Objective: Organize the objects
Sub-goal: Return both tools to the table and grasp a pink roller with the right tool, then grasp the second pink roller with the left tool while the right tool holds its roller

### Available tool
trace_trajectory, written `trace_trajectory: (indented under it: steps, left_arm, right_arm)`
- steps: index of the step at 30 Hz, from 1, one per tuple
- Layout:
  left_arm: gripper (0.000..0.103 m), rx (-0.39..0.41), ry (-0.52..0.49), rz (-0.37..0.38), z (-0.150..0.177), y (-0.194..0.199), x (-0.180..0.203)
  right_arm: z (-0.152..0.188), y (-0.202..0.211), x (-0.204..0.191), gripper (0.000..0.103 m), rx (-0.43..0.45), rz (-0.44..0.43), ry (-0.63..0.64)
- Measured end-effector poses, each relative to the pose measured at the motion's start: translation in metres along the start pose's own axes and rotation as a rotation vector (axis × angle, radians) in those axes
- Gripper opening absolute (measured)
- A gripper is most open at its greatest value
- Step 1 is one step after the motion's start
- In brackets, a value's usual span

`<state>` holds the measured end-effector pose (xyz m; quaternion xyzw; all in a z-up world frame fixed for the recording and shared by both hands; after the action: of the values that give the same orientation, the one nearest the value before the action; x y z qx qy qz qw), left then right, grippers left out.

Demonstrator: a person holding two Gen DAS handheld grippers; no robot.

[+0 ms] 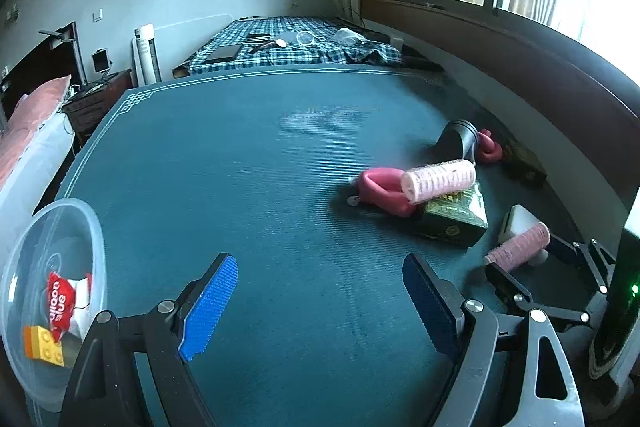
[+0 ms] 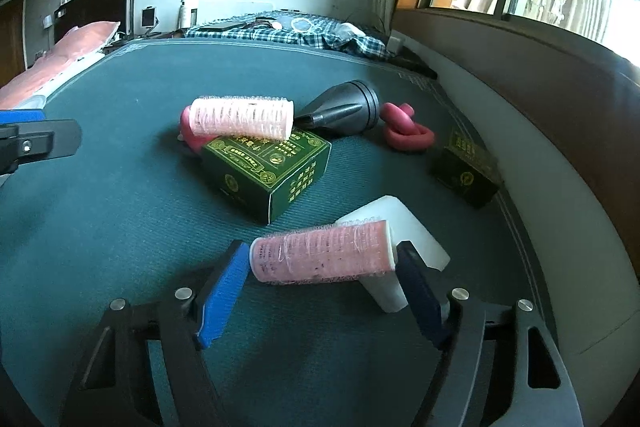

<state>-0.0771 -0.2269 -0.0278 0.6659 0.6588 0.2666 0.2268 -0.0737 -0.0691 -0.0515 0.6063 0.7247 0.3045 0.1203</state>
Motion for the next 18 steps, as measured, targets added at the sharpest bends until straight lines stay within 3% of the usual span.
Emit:
trace_trajectory:
  steps: [7, 15, 18]
  left_arm:
    - [0.088, -0.008, -0.018, 0.020, -0.004, -0.009, 0.015]
    - [0.088, -0.026, -0.027, 0.091, -0.018, -0.028, 0.051]
    - [0.088, -0.055, 0.012, 0.127, -0.023, -0.037, 0.059]
  right_arm:
    - [-0.003, 0.008, 0.011, 0.075, 0.038, -0.045, -0.082]
    - [-0.006, 0.017, 0.035, 0.075, 0.090, -0.063, -0.226]
    - [-0.008, 0.019, 0.040, 0.075, 0.109, -0.092, -0.270]
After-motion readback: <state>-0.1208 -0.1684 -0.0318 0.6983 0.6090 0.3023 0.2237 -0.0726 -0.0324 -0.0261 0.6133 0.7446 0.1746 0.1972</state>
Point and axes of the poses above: each gripper's, at about its wrist camera, not at the fingertips, and y roughly against the way its jaws point, x to its right, z to its underside, the point moved 10 cm from there along -y, roughly the way its jaws point, and after that the axes turned 4 degrees about x, right-handed, at the moved point
